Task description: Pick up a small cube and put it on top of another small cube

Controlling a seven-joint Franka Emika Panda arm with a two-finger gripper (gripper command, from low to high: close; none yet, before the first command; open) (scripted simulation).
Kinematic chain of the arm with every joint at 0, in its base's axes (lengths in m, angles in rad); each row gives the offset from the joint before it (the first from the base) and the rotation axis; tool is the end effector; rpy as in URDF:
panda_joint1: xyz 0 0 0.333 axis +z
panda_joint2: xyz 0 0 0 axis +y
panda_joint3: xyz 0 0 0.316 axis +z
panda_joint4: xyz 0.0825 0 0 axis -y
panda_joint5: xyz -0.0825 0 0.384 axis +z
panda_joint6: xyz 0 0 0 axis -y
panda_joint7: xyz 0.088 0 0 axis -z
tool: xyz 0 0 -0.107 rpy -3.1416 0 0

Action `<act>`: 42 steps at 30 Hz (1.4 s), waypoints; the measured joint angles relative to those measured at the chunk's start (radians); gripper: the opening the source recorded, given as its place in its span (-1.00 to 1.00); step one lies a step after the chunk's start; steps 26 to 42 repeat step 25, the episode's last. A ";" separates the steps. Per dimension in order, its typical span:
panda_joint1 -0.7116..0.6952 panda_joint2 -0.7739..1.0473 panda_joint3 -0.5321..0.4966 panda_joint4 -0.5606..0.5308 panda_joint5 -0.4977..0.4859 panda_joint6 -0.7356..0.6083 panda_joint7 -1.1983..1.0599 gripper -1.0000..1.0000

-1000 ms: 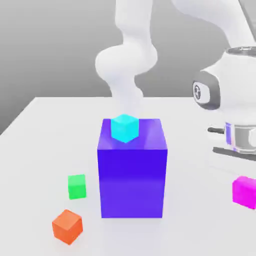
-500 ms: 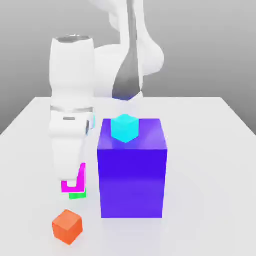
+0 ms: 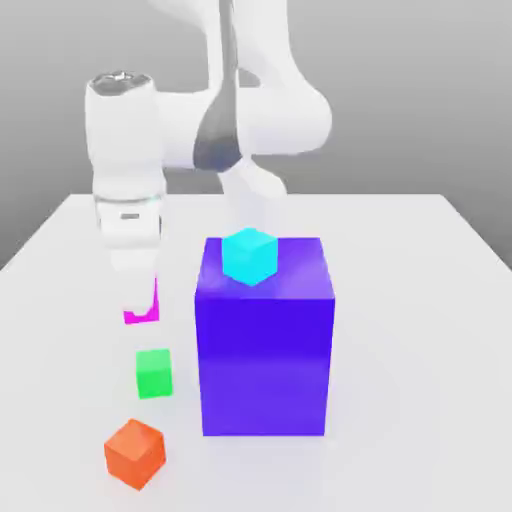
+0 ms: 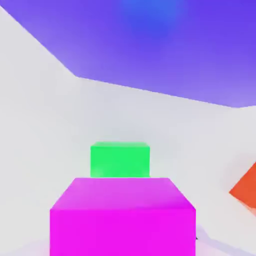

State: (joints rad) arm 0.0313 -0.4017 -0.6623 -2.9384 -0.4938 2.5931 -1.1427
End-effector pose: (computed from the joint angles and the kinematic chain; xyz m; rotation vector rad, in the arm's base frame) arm 0.2854 -0.1593 0.2626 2.7486 1.4556 0.0137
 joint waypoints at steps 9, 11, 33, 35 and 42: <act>0.039 0.114 -0.048 0.006 0.033 0.111 -0.029 -1.00; 0.060 0.157 -0.064 0.004 0.057 0.152 -0.046 -1.00; 0.182 0.350 -0.099 -0.019 0.335 0.328 -0.237 1.00; 0.182 0.350 -0.099 -0.019 0.335 0.328 -0.237 1.00; 0.182 0.350 -0.099 -0.019 0.335 0.328 -0.237 1.00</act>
